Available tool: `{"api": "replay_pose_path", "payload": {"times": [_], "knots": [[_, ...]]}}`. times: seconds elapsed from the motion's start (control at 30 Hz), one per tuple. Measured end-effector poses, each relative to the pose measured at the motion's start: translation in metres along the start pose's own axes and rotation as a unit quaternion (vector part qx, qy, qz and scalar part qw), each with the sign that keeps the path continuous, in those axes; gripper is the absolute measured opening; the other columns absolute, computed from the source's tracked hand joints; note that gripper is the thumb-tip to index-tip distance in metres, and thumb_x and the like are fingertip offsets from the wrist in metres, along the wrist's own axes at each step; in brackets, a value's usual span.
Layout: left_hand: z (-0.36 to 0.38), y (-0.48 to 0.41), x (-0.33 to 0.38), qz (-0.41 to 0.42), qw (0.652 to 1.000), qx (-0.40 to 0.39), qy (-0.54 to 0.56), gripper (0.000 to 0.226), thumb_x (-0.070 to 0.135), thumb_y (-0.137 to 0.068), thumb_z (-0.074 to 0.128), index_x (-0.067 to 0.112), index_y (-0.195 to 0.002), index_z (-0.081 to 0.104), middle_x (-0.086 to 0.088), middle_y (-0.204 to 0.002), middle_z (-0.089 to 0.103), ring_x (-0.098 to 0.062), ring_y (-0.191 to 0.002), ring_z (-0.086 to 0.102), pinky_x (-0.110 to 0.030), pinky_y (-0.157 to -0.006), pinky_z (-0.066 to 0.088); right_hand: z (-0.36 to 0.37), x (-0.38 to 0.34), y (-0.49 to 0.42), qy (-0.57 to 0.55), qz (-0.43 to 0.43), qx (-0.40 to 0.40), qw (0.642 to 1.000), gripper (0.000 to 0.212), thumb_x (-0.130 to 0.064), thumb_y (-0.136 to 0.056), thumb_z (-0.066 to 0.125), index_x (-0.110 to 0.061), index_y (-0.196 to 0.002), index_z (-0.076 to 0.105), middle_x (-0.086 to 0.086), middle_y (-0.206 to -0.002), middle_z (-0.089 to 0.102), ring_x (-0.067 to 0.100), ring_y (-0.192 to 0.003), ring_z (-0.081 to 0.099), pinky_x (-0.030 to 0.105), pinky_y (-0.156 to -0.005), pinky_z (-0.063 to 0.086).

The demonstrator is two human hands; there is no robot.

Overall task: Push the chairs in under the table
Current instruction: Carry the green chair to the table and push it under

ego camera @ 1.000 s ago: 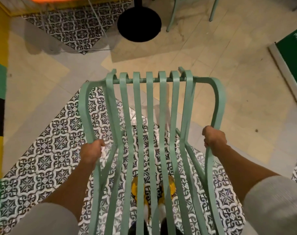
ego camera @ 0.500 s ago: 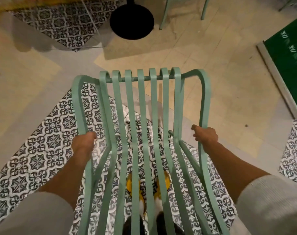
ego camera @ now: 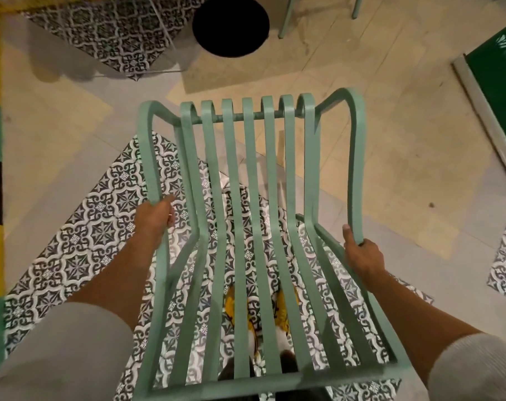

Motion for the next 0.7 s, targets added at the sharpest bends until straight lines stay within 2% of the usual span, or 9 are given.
{"api": "replay_pose_path", "payload": {"times": [0.1, 0.17, 0.3, 0.37, 0.43, 0.53, 0.7], "knots": [[-0.008, 0.013, -0.020, 0.008, 0.999, -0.015, -0.041, 0.021, 0.031, -0.095, 0.076, 0.011, -0.095, 0.070, -0.007, -0.079, 0.068, -0.020, -0.066, 0.062, -0.037, -0.069, 0.057, -0.002, -0.005, -0.003, 0.008, -0.014, 0.002, 1.000, 0.081, -0.082, -0.096, 0.036, -0.007, -0.106, 0.066, 0.015, -0.096, 0.070, 0.026, -0.077, 0.065, 0.038, -0.070, 0.054], [-0.014, 0.024, -0.045, -0.006, 0.998, -0.019, -0.058, 0.025, 0.031, -0.095, 0.076, 0.007, -0.095, 0.071, -0.009, -0.078, 0.069, -0.022, -0.063, 0.062, -0.036, -0.063, 0.057, -0.002, -0.008, -0.006, 0.011, -0.022, 0.006, 1.000, 0.081, -0.082, -0.097, 0.035, -0.007, -0.107, 0.066, 0.015, -0.095, 0.069, 0.026, -0.076, 0.064, 0.036, -0.067, 0.052], [-0.021, 0.044, -0.081, -0.031, 0.990, -0.010, -0.138, 0.041, 0.040, -0.098, 0.072, 0.004, -0.079, 0.068, -0.011, -0.062, 0.065, -0.024, -0.053, 0.060, -0.034, -0.058, 0.054, -0.007, -0.024, -0.010, 0.032, -0.048, 0.006, 0.998, 0.075, -0.074, -0.102, 0.035, -0.004, -0.110, 0.063, 0.013, -0.092, 0.064, 0.019, -0.069, 0.057, 0.028, -0.057, 0.041], [-0.025, 0.045, -0.082, -0.010, 0.979, 0.008, -0.204, 0.051, 0.052, -0.098, 0.067, 0.003, -0.084, 0.070, -0.013, -0.069, 0.069, -0.028, -0.060, 0.067, -0.035, -0.061, 0.057, -0.010, -0.034, -0.012, 0.044, -0.066, 0.005, 0.997, 0.071, -0.068, -0.105, 0.035, -0.003, -0.112, 0.061, 0.014, -0.094, 0.062, 0.019, -0.069, 0.054, 0.028, -0.056, 0.038], [-0.026, 0.043, -0.077, 0.013, 0.972, 0.024, -0.233, 0.059, 0.062, -0.094, 0.063, 0.003, -0.092, 0.071, -0.017, -0.081, 0.073, -0.035, -0.073, 0.073, -0.046, -0.069, 0.064, -0.013, -0.040, -0.015, 0.046, -0.079, 0.006, 0.996, 0.070, -0.066, -0.107, 0.035, -0.001, -0.117, 0.061, 0.016, -0.099, 0.063, 0.027, -0.078, 0.058, 0.032, -0.065, 0.042], [-0.024, 0.045, -0.069, 0.030, 0.965, 0.035, -0.257, 0.057, 0.058, -0.097, 0.062, 0.002, -0.094, 0.070, -0.018, -0.082, 0.073, -0.036, -0.074, 0.074, -0.050, -0.071, 0.065, -0.017, -0.045, -0.019, 0.048, -0.082, 0.005, 0.995, 0.071, -0.066, -0.107, 0.035, -0.001, -0.119, 0.061, 0.017, -0.102, 0.064, 0.031, -0.085, 0.059, 0.034, -0.072, 0.043], [-0.023, 0.057, -0.068, 0.031, 0.963, 0.045, -0.266, 0.051, 0.051, -0.099, 0.065, 0.000, -0.097, 0.071, -0.016, -0.083, 0.073, -0.034, -0.075, 0.073, -0.047, -0.072, 0.064, -0.020, -0.045, -0.018, 0.082, -0.085, 0.012, 0.993, 0.071, -0.066, -0.107, 0.034, -0.001, -0.114, 0.061, 0.017, -0.099, 0.065, 0.029, -0.079, 0.059, 0.031, -0.060, 0.040]]}}
Point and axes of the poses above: each hand's wrist, its own y-axis away from the middle knuckle, its own z-axis out of the palm, x = y × z, the point moved 4 cm from there along -y, towards the middle knuckle
